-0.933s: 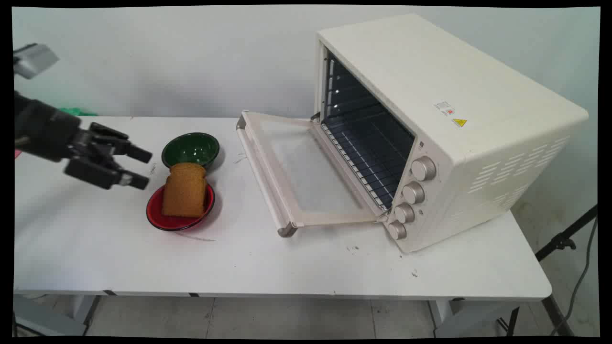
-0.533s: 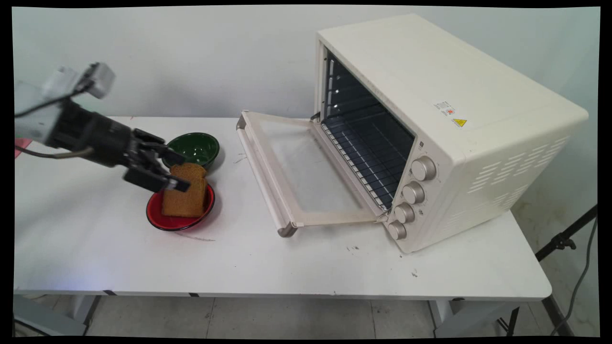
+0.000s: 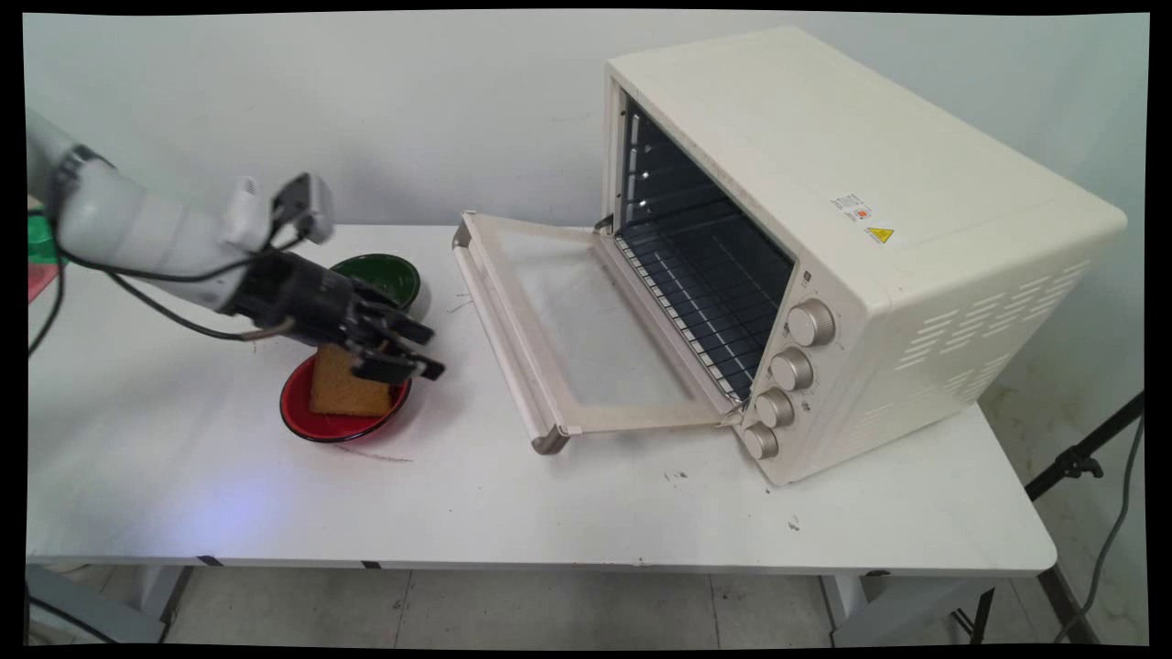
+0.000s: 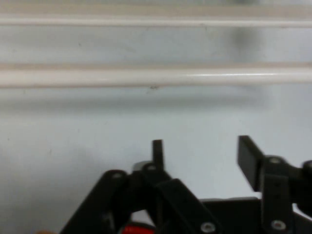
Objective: Close the oven
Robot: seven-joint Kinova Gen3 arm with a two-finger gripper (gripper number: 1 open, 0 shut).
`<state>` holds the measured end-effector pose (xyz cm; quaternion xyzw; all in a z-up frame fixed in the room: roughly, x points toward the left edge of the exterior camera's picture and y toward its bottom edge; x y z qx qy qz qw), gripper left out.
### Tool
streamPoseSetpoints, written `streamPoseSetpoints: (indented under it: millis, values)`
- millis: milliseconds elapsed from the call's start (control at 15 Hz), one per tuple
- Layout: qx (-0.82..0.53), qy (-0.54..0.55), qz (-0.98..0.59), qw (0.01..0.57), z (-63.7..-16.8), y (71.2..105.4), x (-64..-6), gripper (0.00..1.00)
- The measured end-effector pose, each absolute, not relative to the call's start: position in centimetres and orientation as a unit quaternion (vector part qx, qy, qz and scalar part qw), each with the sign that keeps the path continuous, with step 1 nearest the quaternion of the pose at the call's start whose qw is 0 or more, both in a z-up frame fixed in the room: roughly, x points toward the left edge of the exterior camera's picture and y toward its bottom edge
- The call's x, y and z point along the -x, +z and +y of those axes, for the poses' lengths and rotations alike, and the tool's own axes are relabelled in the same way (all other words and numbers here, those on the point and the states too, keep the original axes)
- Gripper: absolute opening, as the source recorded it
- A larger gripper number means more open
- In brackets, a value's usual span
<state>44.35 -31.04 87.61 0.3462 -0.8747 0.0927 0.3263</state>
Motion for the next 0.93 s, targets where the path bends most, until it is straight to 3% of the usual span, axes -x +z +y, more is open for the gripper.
streamPoseSetpoints:
  millis: [933]
  values:
    - [-0.346, 0.121, -0.875, 0.317, -36.1, 80.7, -37.9, 0.0]
